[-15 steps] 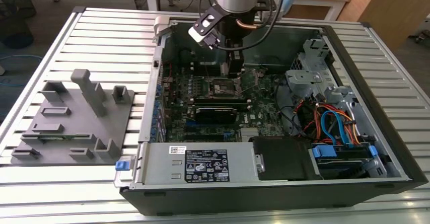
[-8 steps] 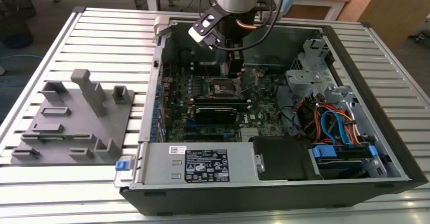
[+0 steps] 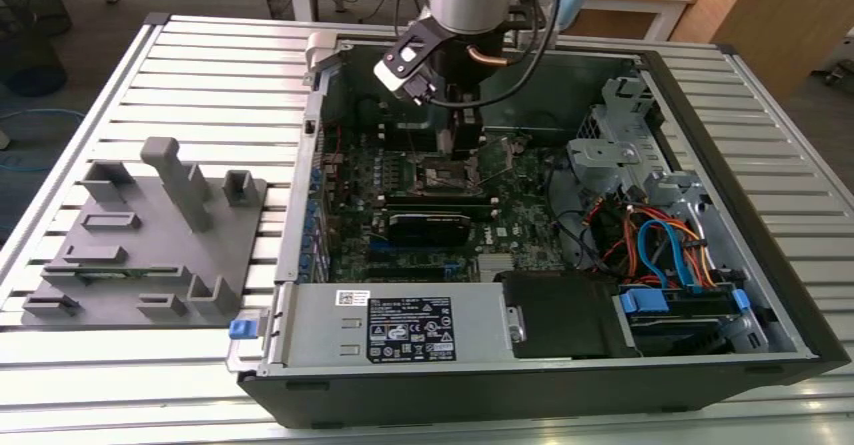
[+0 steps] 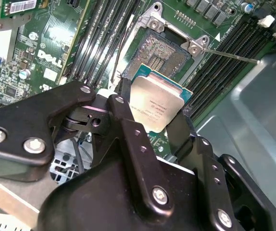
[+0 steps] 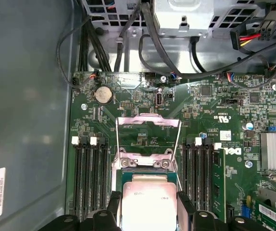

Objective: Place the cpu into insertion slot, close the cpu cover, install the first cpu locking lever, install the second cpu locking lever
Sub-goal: 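Place the cpu into insertion slot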

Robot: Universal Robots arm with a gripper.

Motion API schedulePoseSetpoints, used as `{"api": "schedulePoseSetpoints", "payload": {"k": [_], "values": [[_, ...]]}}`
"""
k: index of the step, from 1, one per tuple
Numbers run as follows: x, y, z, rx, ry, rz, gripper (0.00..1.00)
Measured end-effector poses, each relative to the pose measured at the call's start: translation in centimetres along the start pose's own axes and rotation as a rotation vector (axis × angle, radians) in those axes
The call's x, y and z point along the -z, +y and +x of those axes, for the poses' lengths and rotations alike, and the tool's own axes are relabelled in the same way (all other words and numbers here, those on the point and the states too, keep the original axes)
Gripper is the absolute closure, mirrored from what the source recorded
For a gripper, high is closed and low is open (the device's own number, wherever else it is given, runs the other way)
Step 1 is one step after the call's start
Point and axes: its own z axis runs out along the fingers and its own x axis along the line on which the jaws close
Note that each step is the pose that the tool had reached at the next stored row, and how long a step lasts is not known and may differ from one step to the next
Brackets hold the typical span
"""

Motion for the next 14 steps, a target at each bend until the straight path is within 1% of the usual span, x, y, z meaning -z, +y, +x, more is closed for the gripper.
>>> {"api": "schedulePoseSetpoints", "payload": {"k": [4,14], "values": [[-0.73,-0.13,-0.01,0.019,0.0014,0.0003,0.46],[-2.39,-0.57,-0.04,0.020,0.0016,-0.0004,0.46]]}}
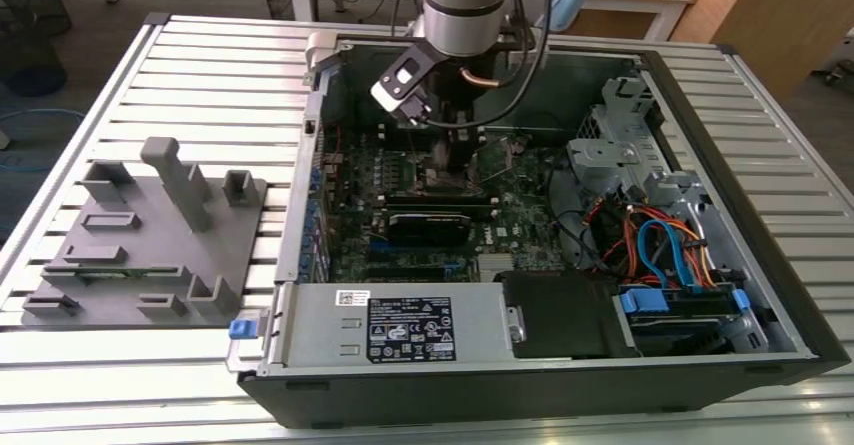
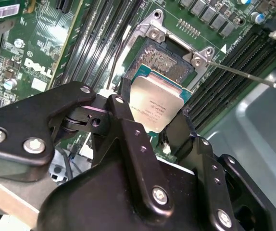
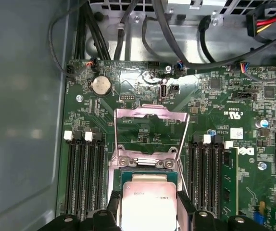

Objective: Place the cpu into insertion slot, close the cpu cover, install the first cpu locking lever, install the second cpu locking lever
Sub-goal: 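Place the cpu into insertion slot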

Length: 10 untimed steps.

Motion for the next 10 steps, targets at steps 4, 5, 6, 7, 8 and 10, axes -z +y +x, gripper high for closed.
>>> {"api": "schedulePoseSetpoints", "payload": {"k": [4,5,6,7,8,10], "values": [[-0.72,-0.18,0.00,0.000,-0.0001,-0.0010,0.46],[-0.89,-0.22,0.01,0.000,-0.0003,-0.0014,0.46],[-1.06,-0.25,0.02,0.000,-0.0002,-0.0019,0.46],[-1.19,-0.27,0.05,0.000,-0.0001,-0.0022,0.46],[-1.31,-0.30,0.07,0.000,-0.0001,-0.0025,0.46],[-1.57,-0.35,0.10,0.000,-0.0002,-0.0031,0.46]]}}
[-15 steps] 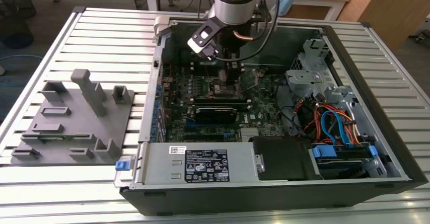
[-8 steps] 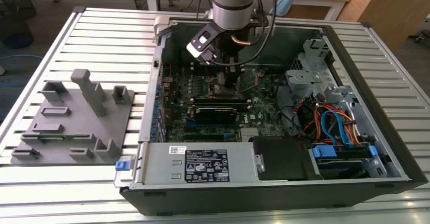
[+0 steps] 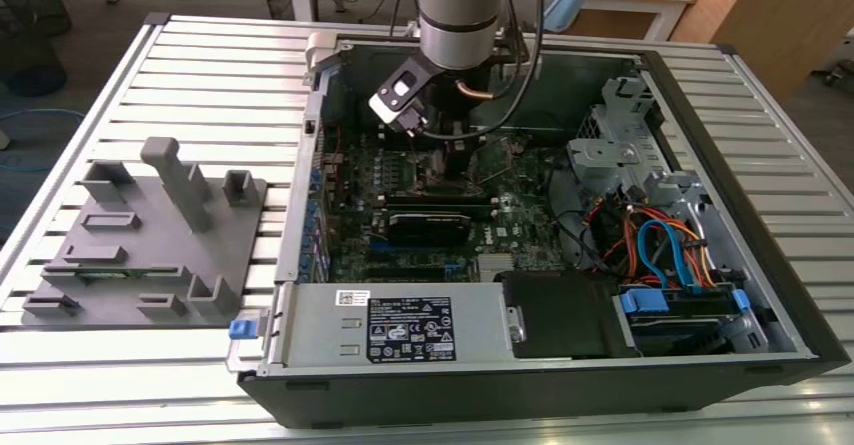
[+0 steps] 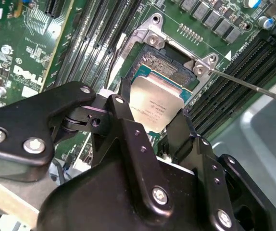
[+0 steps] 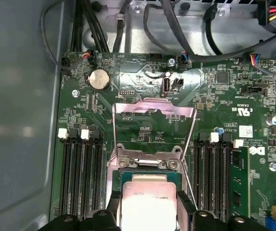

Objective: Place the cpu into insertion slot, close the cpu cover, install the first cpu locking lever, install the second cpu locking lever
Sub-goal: 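Place the cpu into insertion slot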

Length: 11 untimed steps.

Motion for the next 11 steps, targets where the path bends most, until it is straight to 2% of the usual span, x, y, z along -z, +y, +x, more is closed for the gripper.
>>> {"api": "schedulePoseSetpoints", "payload": {"k": [5,11], "values": [[-0.61,-0.19,0.05,-0.002,-0.0004,-0.0008,0.46],[-0.99,-0.42,0.07,-0.014,-0.0015,-0.0010,0.46]]}}
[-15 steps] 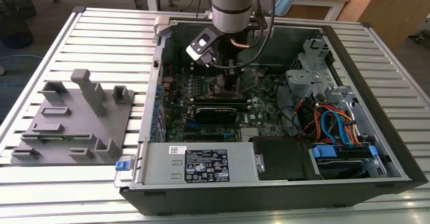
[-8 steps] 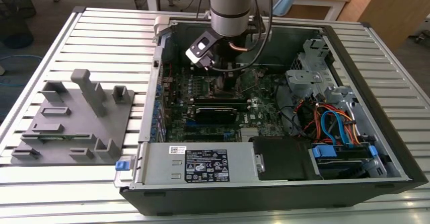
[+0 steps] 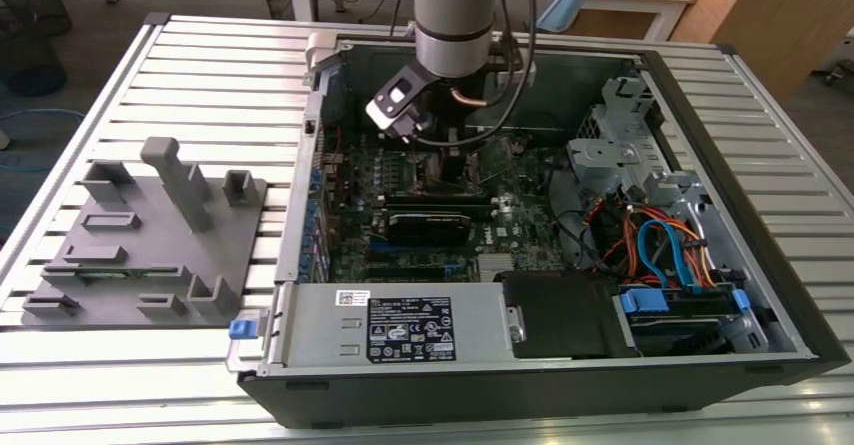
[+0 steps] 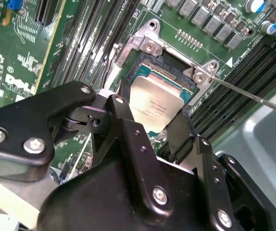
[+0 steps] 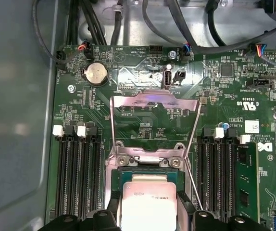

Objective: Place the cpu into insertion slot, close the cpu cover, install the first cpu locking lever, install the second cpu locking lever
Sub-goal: 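Place the cpu into insertion slot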

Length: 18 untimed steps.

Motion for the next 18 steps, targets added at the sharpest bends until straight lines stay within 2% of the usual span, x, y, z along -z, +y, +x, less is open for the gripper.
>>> {"api": "schedulePoseSetpoints", "payload": {"k": [18], "values": [[-1.13,-0.25,-0.01,-0.010,-0.0011,0.0001,0.46]]}}
